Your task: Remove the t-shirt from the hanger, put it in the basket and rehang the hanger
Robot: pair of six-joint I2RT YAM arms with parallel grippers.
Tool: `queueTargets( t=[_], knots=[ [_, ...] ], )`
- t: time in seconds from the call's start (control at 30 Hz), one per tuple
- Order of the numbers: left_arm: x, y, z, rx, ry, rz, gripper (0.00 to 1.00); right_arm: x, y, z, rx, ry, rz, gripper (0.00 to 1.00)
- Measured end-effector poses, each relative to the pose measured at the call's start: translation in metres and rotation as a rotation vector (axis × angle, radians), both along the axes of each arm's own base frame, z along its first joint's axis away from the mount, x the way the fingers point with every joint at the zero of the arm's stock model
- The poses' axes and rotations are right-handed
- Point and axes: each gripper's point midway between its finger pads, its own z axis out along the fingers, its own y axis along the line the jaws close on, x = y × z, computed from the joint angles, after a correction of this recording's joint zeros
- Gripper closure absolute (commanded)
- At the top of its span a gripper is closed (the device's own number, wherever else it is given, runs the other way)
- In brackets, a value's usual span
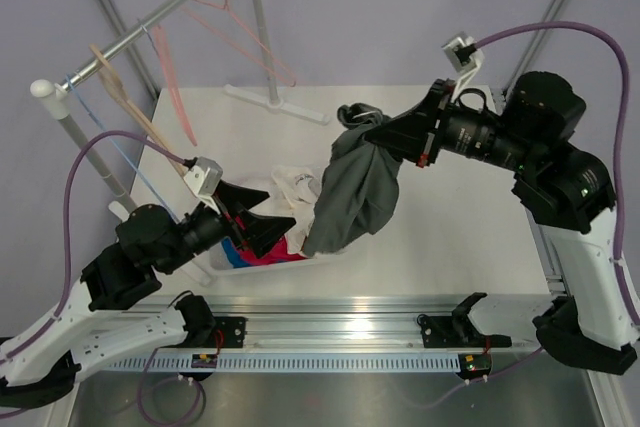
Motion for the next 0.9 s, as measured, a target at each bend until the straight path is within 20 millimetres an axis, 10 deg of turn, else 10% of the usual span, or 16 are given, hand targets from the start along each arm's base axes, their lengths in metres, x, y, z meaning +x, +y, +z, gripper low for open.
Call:
queueTargets(
  t=[0.37, 0.9],
  knots=[
    [-0.010, 0.052, 0.003, -0.026, -0.031, 0.107, 0.01, -0.011, 0.075, -0.002, 0.031, 0.075, 0.283, 1.00],
    [0.020, 0.062, -0.028, 0.117, 0.005, 0.273, 0.01, 0.084, 0.133, -0.080, -0.079, 0.106, 0.155, 1.00]
  ],
)
